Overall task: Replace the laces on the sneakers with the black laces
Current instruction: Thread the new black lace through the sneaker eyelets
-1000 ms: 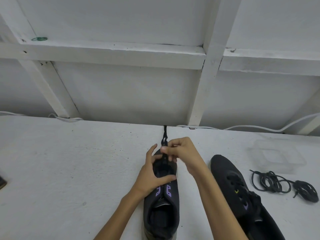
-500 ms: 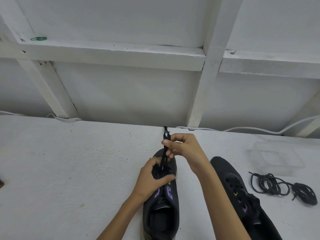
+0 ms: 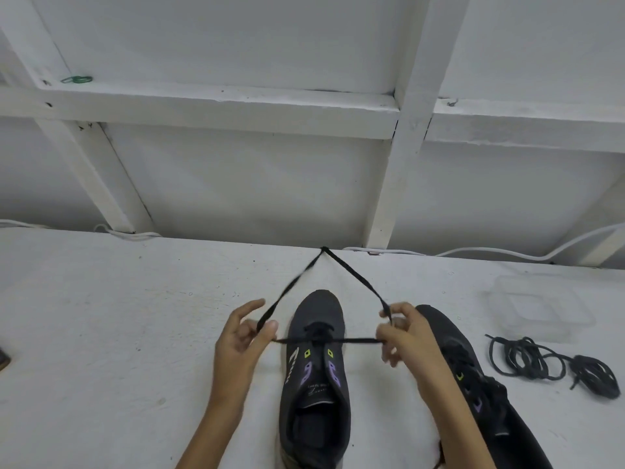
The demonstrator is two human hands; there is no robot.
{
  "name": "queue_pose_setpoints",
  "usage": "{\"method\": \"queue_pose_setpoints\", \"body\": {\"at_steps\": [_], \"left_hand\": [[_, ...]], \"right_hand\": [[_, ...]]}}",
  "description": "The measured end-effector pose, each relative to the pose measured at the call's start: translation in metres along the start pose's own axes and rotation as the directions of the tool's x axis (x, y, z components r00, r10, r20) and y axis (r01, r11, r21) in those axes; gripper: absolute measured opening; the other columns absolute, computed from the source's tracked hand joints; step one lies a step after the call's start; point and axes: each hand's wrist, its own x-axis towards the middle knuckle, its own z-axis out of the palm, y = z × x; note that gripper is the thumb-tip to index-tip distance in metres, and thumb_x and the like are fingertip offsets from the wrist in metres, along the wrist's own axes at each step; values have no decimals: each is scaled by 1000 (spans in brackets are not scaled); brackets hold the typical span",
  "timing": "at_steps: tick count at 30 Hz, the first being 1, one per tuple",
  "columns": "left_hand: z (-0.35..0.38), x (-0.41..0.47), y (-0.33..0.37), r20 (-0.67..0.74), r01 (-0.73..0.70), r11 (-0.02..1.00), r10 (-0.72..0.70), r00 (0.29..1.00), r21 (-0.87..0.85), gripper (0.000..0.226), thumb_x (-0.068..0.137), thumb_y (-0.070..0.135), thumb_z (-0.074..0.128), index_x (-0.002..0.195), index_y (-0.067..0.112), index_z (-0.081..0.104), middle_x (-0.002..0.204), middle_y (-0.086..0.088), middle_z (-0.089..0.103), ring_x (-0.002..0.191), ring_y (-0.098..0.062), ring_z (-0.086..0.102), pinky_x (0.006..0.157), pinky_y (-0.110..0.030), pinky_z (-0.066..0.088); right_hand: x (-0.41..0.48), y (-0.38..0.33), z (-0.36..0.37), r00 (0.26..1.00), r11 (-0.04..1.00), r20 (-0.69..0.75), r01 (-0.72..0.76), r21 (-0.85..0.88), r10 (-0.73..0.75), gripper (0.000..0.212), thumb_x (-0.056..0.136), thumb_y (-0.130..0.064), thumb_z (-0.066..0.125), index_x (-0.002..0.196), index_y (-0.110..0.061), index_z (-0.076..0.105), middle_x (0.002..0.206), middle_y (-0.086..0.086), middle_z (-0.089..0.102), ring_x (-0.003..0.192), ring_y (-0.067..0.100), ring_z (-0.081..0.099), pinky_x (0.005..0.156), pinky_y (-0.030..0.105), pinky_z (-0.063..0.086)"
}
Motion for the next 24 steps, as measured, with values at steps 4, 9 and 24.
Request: {"method": "queue_pose_setpoints", "body": {"at_steps": [4,9,24], "left_hand": [[-26,-19,-25,-17,137,967,-137,990,214,24,86,16,70,108,25,63,62,-8,70,63,-9,65,74,-14,44],[-30,-23,-39,-99,104,911,-70,993,400,10,88,12,69,93,20,69,64,1,72,48,-9,59,55,-9,46],[-55,-20,-55,-99,-1,592,136,986,806,71,62,-15,55,112,35,55,123,12,52,101,-16,51,69,-32,40]], "right_hand": [[-28,55,-5,996,929,-17,-85,-360,84,43,81,-7,63,118,-22,48,53,-2,48,49,12,46,51,26,38],[-46,66,-5,984,772,47,-105,-627,172,65,76,-23,64,132,-37,35,63,-3,55,67,11,58,67,26,49],[-50,53,-14,901,542,229,-8,-840,368,15,77,-36,68,86,-24,67,102,-4,62,93,11,62,82,22,52]]}}
